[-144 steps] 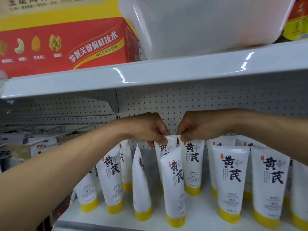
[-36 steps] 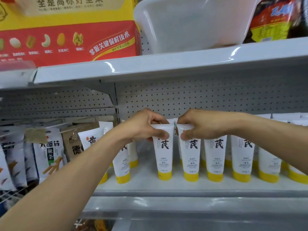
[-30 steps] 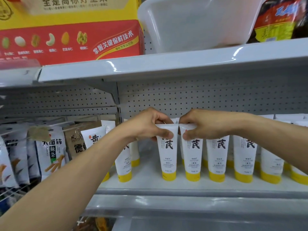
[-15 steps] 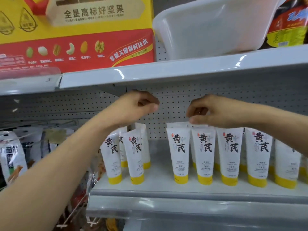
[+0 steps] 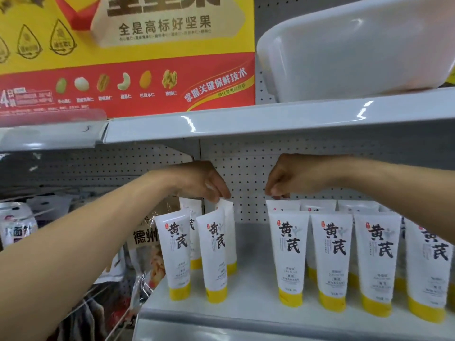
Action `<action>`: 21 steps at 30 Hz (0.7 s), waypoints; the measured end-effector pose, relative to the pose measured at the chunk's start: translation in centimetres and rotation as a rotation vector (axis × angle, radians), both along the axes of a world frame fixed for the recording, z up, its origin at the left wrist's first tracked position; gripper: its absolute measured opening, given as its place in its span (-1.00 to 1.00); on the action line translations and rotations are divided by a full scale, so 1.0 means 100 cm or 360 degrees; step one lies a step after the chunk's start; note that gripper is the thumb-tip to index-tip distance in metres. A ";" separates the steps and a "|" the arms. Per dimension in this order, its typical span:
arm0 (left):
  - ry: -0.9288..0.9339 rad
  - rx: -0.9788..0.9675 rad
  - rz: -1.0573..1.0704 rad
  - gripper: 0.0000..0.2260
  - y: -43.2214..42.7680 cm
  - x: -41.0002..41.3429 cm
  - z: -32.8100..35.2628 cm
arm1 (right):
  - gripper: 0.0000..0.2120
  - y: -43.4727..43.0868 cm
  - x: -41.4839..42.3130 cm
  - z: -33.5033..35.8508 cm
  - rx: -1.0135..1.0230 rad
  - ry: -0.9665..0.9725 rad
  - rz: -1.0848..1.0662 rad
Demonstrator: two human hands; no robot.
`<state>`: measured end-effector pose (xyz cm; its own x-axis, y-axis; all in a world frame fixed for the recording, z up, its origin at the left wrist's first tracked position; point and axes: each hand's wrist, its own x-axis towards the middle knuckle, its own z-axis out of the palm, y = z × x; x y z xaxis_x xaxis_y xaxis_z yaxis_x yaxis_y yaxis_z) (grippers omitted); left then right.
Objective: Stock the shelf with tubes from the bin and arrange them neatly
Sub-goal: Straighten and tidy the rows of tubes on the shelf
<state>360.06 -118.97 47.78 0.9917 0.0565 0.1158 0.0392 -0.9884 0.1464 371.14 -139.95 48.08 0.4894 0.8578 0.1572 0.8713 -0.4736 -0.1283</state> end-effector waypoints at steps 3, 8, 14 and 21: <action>-0.0008 -0.0138 -0.0024 -0.79 0.002 0.007 -0.006 | -0.83 0.008 0.009 -0.004 -0.0068 0.0007 0.0027; -0.0107 -0.0201 -0.0045 -0.88 0.006 0.017 -0.018 | -0.84 0.015 0.015 -0.012 -0.0038 0.0017 0.0076; -0.0210 -0.0291 -0.0069 -0.90 -0.010 0.027 -0.023 | -0.85 0.014 0.018 -0.014 -0.0004 0.0051 0.0084; -0.0221 -0.0402 -0.0091 -0.90 -0.021 0.039 -0.026 | -0.87 0.014 0.015 -0.014 0.0003 0.0061 0.0087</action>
